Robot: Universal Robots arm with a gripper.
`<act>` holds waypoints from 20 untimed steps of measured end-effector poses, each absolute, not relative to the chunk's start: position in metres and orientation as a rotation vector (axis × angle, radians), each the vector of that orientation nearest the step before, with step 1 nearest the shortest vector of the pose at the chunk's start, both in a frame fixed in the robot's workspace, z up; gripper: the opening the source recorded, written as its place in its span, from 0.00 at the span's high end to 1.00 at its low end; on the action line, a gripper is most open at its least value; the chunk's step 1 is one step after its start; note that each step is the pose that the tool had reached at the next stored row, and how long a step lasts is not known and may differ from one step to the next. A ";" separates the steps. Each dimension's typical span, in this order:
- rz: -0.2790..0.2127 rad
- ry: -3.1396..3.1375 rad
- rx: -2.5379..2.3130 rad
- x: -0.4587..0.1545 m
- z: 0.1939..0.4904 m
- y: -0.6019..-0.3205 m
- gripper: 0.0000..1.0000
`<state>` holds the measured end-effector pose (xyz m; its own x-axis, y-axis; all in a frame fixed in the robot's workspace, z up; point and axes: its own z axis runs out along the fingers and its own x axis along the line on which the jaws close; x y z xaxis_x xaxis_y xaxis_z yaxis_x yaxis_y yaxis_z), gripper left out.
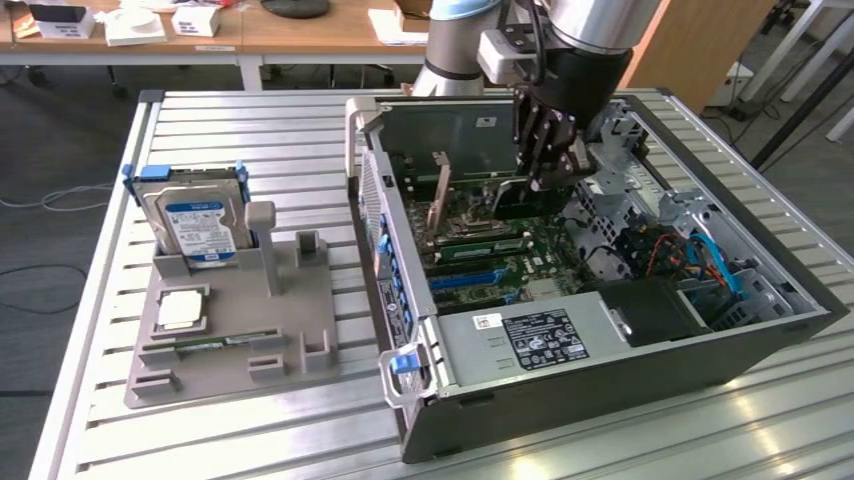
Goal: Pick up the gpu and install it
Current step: 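Insert the gpu into the slot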
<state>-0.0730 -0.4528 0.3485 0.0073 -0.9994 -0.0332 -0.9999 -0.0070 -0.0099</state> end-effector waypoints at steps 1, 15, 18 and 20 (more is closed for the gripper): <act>0.026 2.192 -2.207 -0.074 0.348 -0.453 0.73; 0.026 2.191 -2.207 -0.079 0.340 -0.455 0.73; 0.026 2.192 -2.207 -0.080 0.335 -0.455 0.73; 0.026 2.191 -2.207 -0.080 0.332 -0.455 0.73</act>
<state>-0.0796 -0.4554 0.3317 0.0074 -0.9994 -0.0339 -0.9999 -0.0070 -0.0104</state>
